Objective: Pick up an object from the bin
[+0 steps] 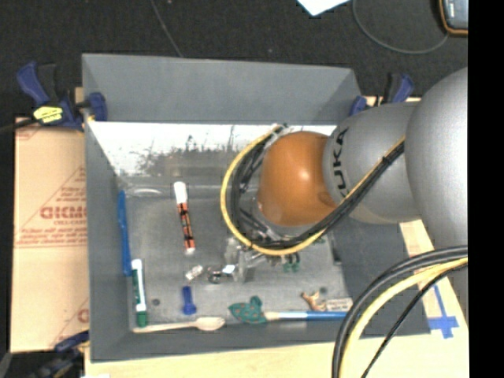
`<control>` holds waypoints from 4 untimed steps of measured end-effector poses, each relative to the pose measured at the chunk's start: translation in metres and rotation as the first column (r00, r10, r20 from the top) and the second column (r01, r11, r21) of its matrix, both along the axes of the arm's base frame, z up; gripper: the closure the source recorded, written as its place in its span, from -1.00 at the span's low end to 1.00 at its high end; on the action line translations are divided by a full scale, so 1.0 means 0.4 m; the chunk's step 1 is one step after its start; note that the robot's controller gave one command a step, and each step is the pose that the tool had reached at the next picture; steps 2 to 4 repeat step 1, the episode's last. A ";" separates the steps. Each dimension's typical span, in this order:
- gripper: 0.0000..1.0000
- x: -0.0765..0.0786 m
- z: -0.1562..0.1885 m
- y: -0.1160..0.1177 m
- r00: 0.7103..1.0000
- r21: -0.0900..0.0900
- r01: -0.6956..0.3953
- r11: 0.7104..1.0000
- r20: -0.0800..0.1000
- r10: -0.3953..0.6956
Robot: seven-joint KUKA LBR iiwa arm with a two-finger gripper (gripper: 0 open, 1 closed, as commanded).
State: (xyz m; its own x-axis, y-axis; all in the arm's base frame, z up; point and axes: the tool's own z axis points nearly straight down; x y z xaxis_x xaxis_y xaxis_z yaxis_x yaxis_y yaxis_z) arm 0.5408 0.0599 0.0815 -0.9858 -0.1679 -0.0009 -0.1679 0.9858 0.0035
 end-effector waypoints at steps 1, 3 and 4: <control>1.00 -0.005 0.087 -0.002 1.000 -0.001 0.002 1.000 -0.007 -0.002; 1.00 -0.005 0.087 -0.002 1.000 -0.001 0.002 1.000 -0.007 -0.002; 1.00 -0.005 0.087 -0.002 1.000 -0.001 0.002 1.000 -0.007 -0.002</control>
Offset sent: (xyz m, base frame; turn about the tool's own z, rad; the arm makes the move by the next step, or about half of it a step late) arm -0.0015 -0.0002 0.0992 0.0011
